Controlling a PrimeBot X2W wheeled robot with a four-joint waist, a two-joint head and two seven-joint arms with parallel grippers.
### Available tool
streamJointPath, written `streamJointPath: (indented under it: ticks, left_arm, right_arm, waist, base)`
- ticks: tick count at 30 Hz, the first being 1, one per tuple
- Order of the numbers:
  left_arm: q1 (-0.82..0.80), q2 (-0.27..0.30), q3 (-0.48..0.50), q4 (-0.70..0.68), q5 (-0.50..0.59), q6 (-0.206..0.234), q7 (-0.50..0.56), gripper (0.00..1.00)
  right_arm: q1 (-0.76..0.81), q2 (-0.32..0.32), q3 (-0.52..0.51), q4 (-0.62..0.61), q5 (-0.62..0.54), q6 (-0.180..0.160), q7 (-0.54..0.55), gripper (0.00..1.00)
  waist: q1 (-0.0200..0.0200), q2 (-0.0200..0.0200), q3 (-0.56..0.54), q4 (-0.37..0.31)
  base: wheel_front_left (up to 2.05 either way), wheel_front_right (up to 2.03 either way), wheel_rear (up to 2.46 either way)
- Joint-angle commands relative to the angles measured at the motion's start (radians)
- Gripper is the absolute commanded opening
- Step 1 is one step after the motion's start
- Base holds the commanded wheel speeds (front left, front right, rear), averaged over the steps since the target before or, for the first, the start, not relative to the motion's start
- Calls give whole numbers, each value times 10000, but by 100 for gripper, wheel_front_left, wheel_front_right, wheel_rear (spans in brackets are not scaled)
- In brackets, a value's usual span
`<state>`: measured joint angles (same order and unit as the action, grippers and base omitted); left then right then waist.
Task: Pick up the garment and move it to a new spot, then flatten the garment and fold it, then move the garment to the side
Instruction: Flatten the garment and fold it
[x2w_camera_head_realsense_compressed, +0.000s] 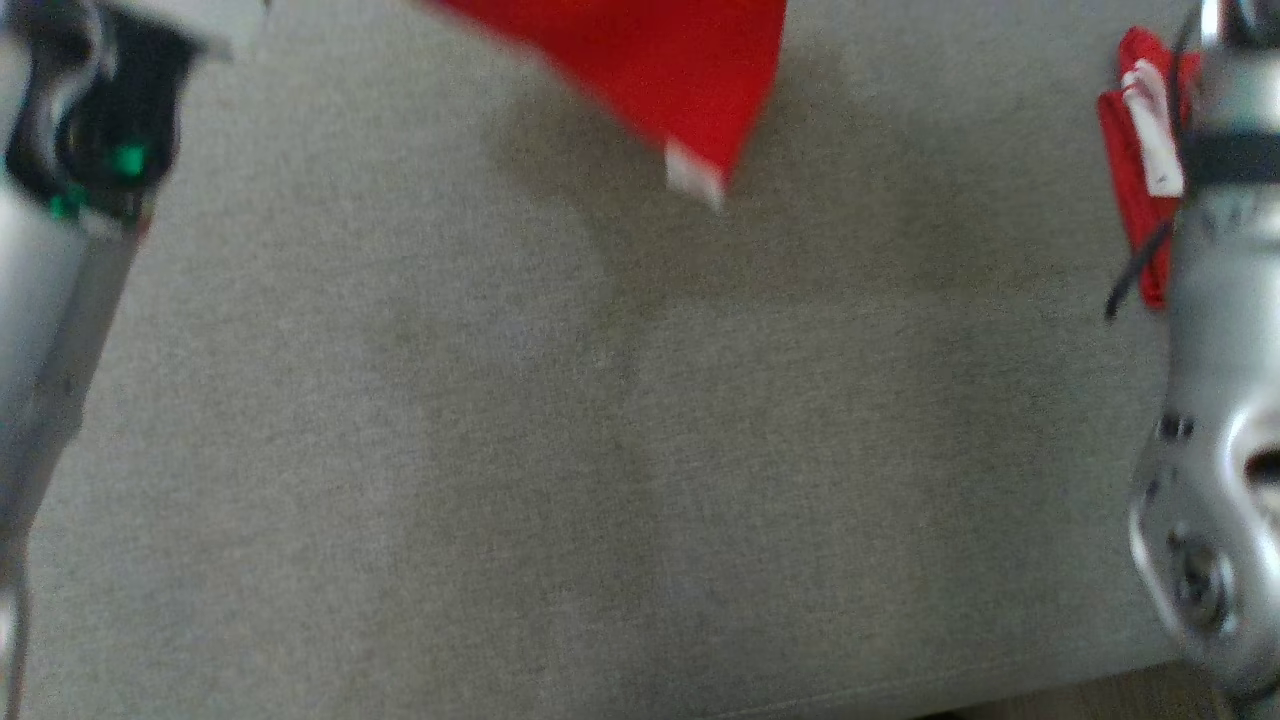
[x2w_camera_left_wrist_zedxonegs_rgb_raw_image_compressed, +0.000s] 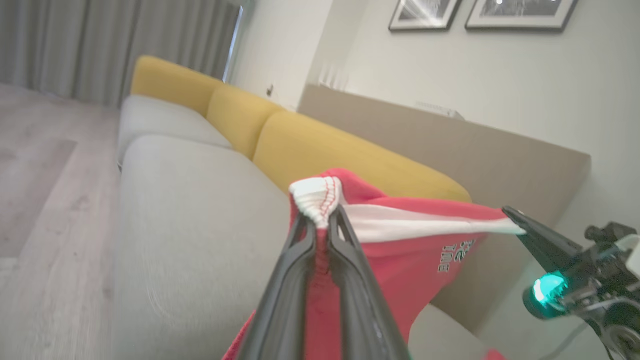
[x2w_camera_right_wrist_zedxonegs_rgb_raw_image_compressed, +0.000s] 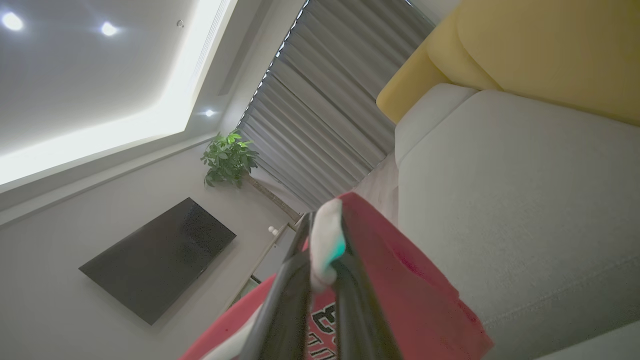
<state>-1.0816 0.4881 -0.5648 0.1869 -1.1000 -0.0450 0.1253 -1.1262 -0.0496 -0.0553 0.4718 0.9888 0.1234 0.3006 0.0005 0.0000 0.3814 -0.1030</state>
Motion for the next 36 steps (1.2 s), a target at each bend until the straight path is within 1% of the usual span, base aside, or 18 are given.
streamJointPath:
  ticks: [1,3,5,6,8,10,13,15,18,19,23,25,27,30,33,34,36]
  left_arm:
    - [-689,283,614,164,276,-31,-422,0]
    - [-1307,-128,603,1011,592,-244,-1050,0]
    - [-1732,-435,514,1735,909,-417,-1628,0]
    - [-1831,-553,388,2032,1063,-516,-1858,0]
    - [-1721,-720,25,2550,1334,-665,-2215,0]
    - [-1365,-758,-505,2929,1690,-764,-2525,0]
    - [-360,-894,-1162,3292,1745,-832,-3003,0]
    - [387,-843,-1532,3255,1802,-846,-3335,0]
    - [1636,-696,-1890,2723,1676,-852,-3651,0]
    - [1636,-696,-1890,2723,1676,-852,-3651,0]
    - [3447,-370,-1871,1655,1579,-805,-3821,0]
    - [4513,-265,-1787,1098,1587,-592,-3850,0]
    - [5627,-285,-1619,468,1516,-330,-3862,0]
    - [7317,-414,-1355,-442,1474,19,-3866,0]
    - [8764,-471,-1179,-1045,1556,346,-3868,0]
    - [9582,-569,-1001,-1301,1630,555,-3868,0]
    - [10296,-699,-824,-1562,1662,672,-3869,0]
  right_arm:
    - [-622,-8,245,-25,142,73,-376,0]
    - [-1414,-8,736,754,535,73,-1034,0]
    - [-1850,-8,1291,1268,800,73,-1564,0]
    - [-1902,-7,1616,1417,856,73,-1756,0]
    - [-1678,-7,2212,1630,573,73,-2159,0]
    - [-1142,-7,2665,1735,190,73,-2438,0]
    - [98,-7,3015,1661,-173,73,-2643,0]
    - [1040,-7,3066,1398,-280,73,-2642,0]
    - [2579,-152,3015,694,-541,73,-2473,0]
    - [2579,-152,3015,694,-541,73,-2473,0]
    - [4750,-599,2762,-836,-1049,73,-2071,0]
    - [5931,-737,2455,-1624,-1294,73,-1811,0]
    - [7090,-790,2037,-2439,-1549,73,-1474,0]
    - [8811,-773,1302,-3697,-2125,73,-872,0]
    - [10464,-557,518,-4974,-2784,73,-178,0]
    - [11512,-402,227,-5838,-3317,73,313,0]
    - [12430,-233,73,-6676,-3599,73,772,0]
  waist:
    - [-5,0,375,73]
    - [-5,0,537,95]
    - [-5,0,698,133]
    - [-5,0,757,148]
    - [-5,0,797,160]
    - [-5,0,779,176]
    - [-5,0,601,196]
    - [-5,0,449,165]
    - [-5,0,144,176]
    - [-5,0,144,176]
    - [-5,0,-291,300]
    - [-5,0,-654,367]
    - [-5,0,-993,462]
    - [-5,0,-1545,613]
    - [-5,0,-2029,760]
    - [-5,0,-2323,849]
    - [-5,0,-2468,879]
  base:
    - [0,0,0]
    - [0,0,0]
    - [0,0,0]
    - [0,0,0]
    - [0,0,0]
    - [0,0,0]
    - [0,0,0]
    - [0,0,0]
    - [0,0,0]
    - [0,0,0]
    - [0,0,0]
    - [0,0,0]
    - [0,0,0]
    - [0,0,0]
    - [0,0,0]
    - [0,0,0]
    - [0,0,0]
